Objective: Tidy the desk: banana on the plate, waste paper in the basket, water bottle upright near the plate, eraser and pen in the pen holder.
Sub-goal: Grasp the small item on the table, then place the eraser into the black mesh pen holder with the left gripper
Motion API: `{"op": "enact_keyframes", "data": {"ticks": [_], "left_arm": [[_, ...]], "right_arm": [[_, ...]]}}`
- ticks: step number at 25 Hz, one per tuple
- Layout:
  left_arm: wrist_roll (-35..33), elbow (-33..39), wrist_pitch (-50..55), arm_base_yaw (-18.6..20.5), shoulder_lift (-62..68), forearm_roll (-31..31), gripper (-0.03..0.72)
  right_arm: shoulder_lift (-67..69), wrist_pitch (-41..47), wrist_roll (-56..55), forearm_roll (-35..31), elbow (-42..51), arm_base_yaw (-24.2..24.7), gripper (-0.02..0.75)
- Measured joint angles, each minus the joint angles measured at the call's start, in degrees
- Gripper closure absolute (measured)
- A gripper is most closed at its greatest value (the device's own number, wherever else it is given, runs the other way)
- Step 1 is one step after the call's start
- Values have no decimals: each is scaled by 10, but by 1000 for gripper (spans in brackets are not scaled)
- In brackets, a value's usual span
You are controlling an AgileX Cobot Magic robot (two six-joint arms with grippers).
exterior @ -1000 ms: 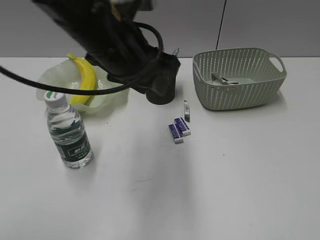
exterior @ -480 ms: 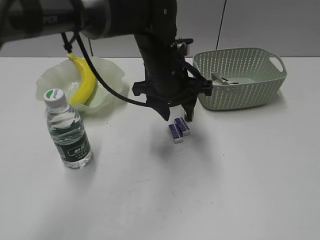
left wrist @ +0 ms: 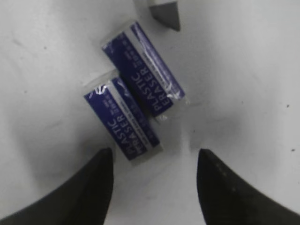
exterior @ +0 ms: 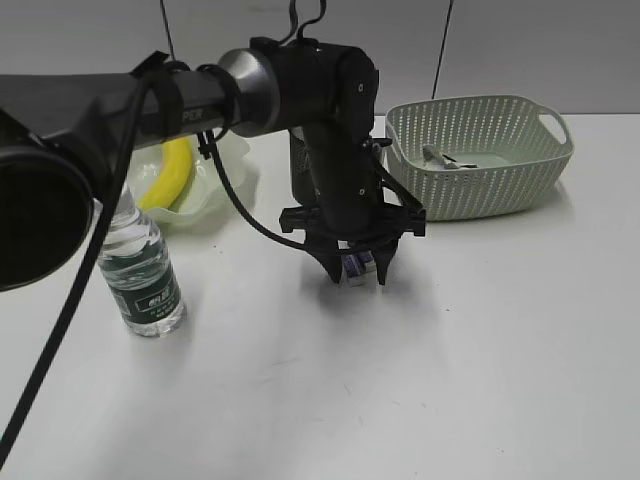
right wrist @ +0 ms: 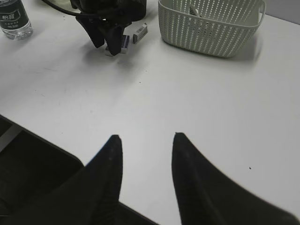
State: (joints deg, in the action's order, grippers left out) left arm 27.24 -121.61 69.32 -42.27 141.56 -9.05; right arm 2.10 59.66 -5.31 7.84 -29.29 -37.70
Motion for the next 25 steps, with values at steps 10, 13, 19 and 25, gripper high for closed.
{"op": "enact_keyframes", "data": {"ticks": [10, 13, 19, 25], "left_arm": [[15, -61, 8, 0, 47, 4, 478], [15, -65, 8, 0, 47, 4, 513], [15, -68, 8, 0, 42, 0, 514], [15, -68, 8, 0, -15, 2, 516]], "right_arm": [[0, -1, 0, 0, 0, 0, 442], [0, -1, 0, 0, 0, 0, 442], [0, -1, 0, 0, 0, 0, 442], [0, -1, 0, 0, 0, 0, 442]]}}
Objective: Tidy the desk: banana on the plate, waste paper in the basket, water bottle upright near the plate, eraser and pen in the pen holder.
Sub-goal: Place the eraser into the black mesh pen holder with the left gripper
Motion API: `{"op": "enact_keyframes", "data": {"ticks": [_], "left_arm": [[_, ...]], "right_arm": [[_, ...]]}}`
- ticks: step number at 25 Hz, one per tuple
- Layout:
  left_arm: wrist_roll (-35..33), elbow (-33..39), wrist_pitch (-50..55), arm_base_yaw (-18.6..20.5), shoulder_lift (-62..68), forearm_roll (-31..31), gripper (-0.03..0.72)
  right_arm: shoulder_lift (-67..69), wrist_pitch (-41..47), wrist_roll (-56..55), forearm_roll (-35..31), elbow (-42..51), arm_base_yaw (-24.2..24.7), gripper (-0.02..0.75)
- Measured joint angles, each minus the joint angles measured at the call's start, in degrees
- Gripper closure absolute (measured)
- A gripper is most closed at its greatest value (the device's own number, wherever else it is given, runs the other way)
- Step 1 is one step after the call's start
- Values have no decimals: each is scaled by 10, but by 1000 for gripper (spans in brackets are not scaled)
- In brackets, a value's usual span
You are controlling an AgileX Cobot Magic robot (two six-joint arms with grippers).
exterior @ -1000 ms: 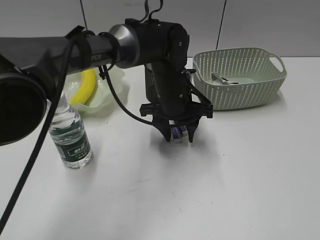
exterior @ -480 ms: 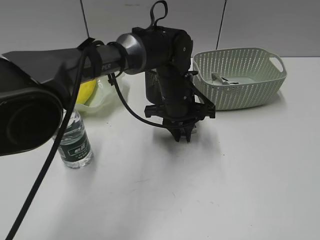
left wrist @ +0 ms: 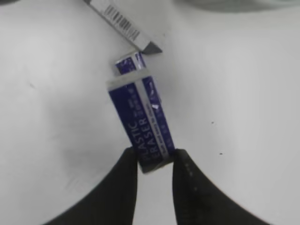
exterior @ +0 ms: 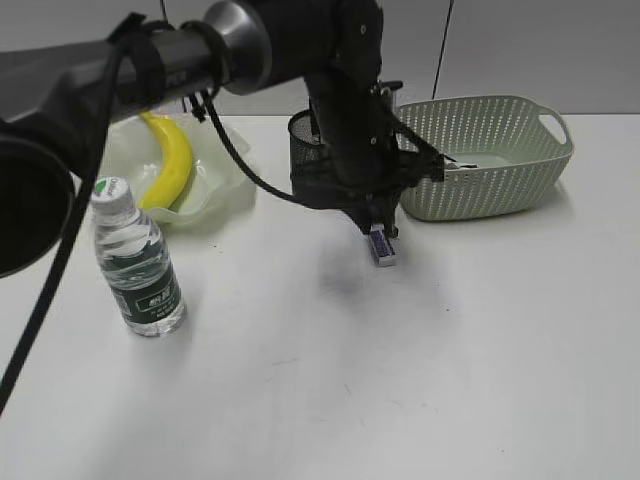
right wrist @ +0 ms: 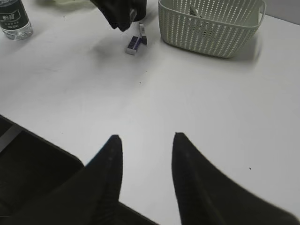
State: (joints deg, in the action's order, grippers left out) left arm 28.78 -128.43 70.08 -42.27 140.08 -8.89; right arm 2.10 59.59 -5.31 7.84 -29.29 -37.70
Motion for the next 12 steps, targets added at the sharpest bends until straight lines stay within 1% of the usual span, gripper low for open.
{"op": "enact_keyframes", "data": {"ticks": [2, 8, 12], "left_arm": [[0, 0, 0, 0, -22, 11, 516], [0, -1, 1, 4, -76, 112, 522], [0, -1, -4, 29, -76, 131, 522]], "right_arm": [[0, 0, 0, 0, 0, 0, 442], [0, 0, 0, 0, 0, 0, 442], [0, 0, 0, 0, 0, 0, 442]]}}
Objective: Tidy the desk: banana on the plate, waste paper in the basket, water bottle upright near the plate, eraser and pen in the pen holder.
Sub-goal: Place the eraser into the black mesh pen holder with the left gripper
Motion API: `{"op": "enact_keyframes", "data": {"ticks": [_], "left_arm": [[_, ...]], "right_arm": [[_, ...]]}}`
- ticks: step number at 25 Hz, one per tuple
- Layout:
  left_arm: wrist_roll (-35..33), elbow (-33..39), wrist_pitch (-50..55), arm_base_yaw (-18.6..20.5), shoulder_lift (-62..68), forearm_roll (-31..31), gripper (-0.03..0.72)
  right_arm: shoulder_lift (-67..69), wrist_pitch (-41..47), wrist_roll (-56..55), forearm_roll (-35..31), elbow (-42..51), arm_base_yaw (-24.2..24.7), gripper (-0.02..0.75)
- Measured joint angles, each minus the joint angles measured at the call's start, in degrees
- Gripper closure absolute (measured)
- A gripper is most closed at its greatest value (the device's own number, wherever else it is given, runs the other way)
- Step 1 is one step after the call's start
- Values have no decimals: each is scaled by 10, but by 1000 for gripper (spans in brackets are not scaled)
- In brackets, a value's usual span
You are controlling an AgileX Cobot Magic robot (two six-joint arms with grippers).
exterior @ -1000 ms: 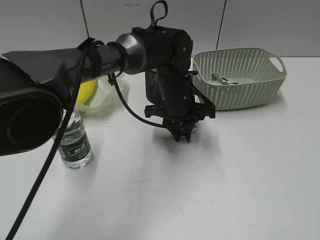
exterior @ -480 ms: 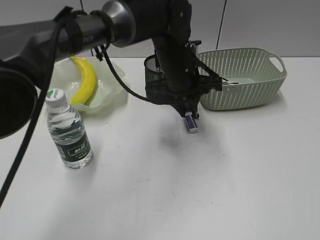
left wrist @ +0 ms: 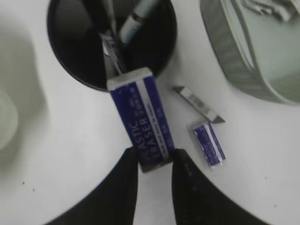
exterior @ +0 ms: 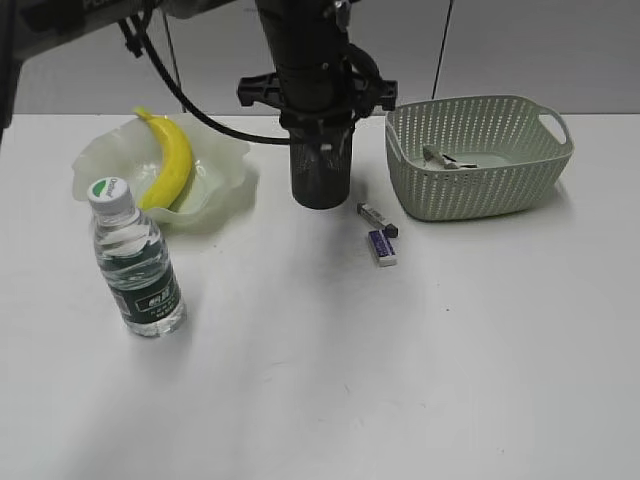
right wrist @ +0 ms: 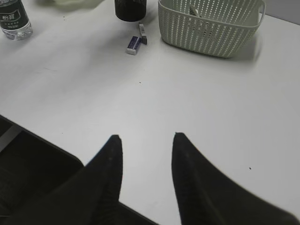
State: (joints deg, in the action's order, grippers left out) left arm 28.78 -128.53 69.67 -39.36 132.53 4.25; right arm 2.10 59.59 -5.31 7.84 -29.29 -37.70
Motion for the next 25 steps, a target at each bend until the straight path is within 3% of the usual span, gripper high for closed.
{"op": "enact_keyframes", "data": {"ticks": [10, 25], "left_arm": [[-5, 0, -151, 61, 0, -12, 525], [-26, 1, -193, 65, 48, -37, 522]], "right_arm": [[0, 0, 0, 0, 0, 0, 441], [0, 0, 0, 0, 0, 0, 442]]}}
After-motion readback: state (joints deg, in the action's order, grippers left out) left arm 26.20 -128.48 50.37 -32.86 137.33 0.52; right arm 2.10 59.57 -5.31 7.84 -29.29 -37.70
